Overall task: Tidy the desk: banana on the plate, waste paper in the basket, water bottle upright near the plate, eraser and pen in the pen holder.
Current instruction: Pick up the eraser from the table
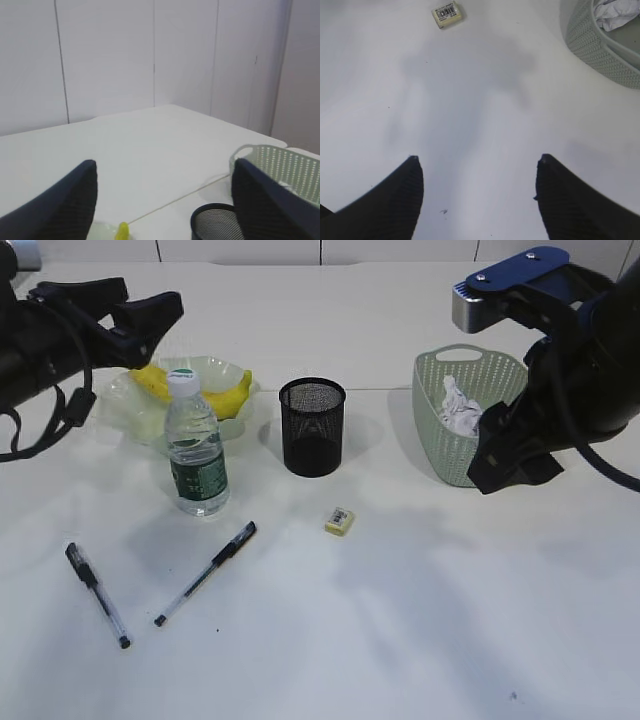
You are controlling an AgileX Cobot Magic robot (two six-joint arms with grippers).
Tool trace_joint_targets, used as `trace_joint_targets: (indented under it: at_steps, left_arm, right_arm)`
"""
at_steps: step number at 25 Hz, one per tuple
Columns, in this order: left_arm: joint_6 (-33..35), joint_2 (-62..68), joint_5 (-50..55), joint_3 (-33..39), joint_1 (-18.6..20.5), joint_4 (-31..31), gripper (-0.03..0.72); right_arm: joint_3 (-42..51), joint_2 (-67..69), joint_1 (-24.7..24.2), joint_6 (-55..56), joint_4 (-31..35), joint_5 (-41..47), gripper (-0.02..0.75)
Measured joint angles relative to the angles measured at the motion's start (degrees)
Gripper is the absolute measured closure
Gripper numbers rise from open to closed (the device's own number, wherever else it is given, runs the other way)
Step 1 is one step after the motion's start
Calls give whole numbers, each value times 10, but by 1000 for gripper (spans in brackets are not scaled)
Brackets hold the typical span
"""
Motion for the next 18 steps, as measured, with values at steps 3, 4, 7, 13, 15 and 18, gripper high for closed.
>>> trace_joint_targets:
  at_steps: [3,4,7,13,15,18]
  left_arm:
    - [0,-19,45,1,21,-20,98]
    - [-1,-24,58,1,32,-28,98]
    - [-35,-33,86,1,68,-47,100]
    - [-90,-59,176,1,138,-65,105]
    - [-92,-72,224,3,151,-65,105]
    - [-94,-98,309,4,155,-65,111]
  right_arm:
    - [0,0,0,0,0,0,212]
    - [0,0,0,0,0,0,211]
    - [0,0,0,0,0,0,211]
    - [0,0,0,0,0,8,211]
    - [0,0,0,0,0,9,211]
    - [0,0,0,0,0,10,211]
